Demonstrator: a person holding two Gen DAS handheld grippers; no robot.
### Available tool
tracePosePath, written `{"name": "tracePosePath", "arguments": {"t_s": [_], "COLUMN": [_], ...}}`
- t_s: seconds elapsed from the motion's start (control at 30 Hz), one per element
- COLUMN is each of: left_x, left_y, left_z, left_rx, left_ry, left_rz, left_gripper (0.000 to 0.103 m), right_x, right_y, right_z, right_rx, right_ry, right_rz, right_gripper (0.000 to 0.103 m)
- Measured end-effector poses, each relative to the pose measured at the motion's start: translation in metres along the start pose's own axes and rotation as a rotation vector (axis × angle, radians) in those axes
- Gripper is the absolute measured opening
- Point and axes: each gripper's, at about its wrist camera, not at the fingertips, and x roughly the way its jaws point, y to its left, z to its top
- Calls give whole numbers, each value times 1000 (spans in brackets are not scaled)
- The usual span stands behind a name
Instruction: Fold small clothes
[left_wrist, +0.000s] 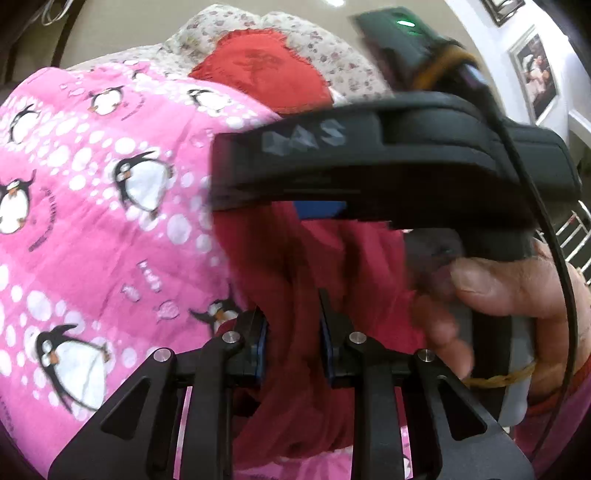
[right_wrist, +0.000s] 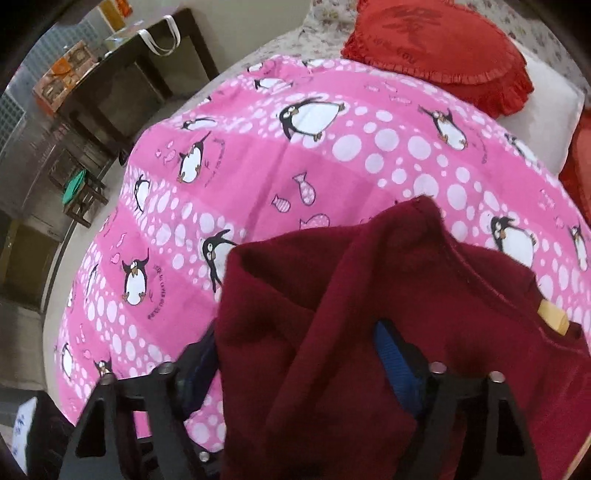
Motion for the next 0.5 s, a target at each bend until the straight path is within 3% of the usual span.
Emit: {"name": "tracePosePath", "arguments": {"t_s": [0.03, 0.07, 0.13, 0.2, 0.27, 0.37, 0.5], "left_x": [-1, -1, -4, -8, -8, -2, 10], "left_y": [2, 5, 10, 11, 15, 25, 31], "left_z": [-1, -3, -6, -9, -9, -7, -5], "left_rx": [-8, -18, -28, -24, -32, -76, -106], "left_ry": [8, 17, 16, 7, 3, 7, 35], "left_rz": [15, 27, 39, 53, 66, 82, 50], "left_gripper": [24, 29, 38, 58, 72, 75, 72], "right_x": [-3, -7, -12, -14, -17, -22, -29], "right_y": [-4, -8, -17, -20, -21, -21, -25], "right_z": [0, -1, -6, -10, -14, -18, -22], "right_rx": [-2, 6, 18, 15, 9, 10, 25], "right_ry": [-14, -27, -42, -55, -73, -92, -115], "right_rz": [5, 31, 70, 86, 98, 108, 137], "right_gripper": [38, 30, 25, 24, 22, 22, 22]}}
